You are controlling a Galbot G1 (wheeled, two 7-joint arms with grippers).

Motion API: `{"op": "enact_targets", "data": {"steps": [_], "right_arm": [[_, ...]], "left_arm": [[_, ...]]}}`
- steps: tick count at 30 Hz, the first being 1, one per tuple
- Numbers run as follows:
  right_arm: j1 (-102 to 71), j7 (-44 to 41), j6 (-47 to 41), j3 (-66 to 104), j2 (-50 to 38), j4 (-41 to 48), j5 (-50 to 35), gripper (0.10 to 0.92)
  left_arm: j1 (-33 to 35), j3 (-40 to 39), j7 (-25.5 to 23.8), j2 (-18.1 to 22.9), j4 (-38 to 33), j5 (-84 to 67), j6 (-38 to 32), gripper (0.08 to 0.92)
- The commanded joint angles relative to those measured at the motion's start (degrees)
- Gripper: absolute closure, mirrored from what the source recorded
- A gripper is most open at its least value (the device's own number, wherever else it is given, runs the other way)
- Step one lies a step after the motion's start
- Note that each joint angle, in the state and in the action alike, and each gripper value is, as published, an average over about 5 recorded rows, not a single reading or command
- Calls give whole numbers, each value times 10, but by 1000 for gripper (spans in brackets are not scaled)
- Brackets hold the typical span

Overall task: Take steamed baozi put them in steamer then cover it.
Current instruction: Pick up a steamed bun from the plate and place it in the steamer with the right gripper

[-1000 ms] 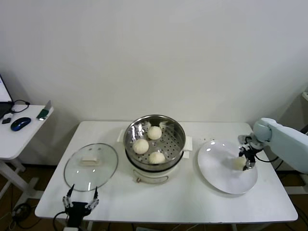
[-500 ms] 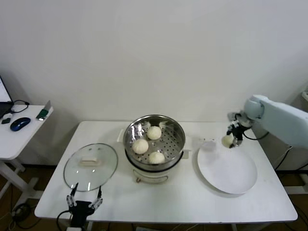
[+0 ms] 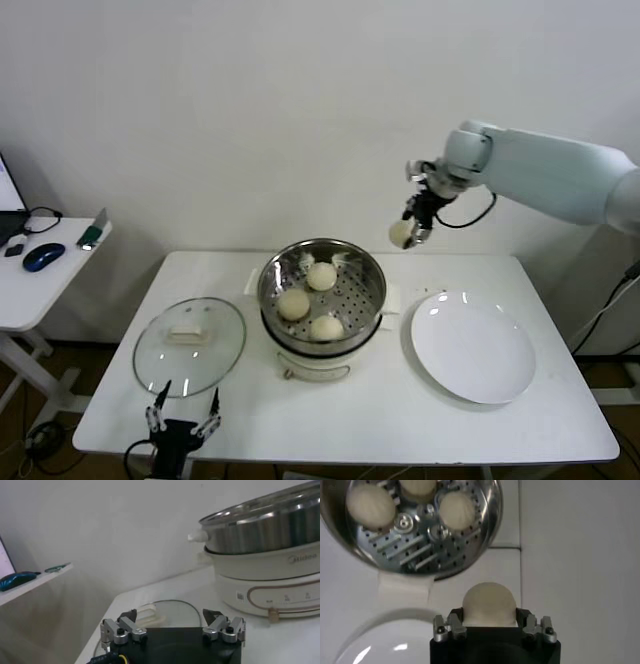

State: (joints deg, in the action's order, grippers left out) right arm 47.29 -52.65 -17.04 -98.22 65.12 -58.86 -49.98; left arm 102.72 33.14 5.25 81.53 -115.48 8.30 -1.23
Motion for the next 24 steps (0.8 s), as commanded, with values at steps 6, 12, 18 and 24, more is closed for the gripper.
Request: {"op": "enact_targets", "data": {"steps": [6,12,18,24], "right_arm": [[38,81,-60,-68,89,-106,-125,355],[4,93,-66,-71,100,-110,-113,355],[-28,90,-64,-77,107,-101,-88,355],[-48,83,-59,-81,108,-89,-63,352]], "left_arm": [[9,0,0,-9,-2,-12,-8,177],[7,0,-1,-10,-5,-13,-6,177],[7,1,-1,-9,-2,-13,-6,177],[5,3,-1,-10,3,-14,-6,177]]}}
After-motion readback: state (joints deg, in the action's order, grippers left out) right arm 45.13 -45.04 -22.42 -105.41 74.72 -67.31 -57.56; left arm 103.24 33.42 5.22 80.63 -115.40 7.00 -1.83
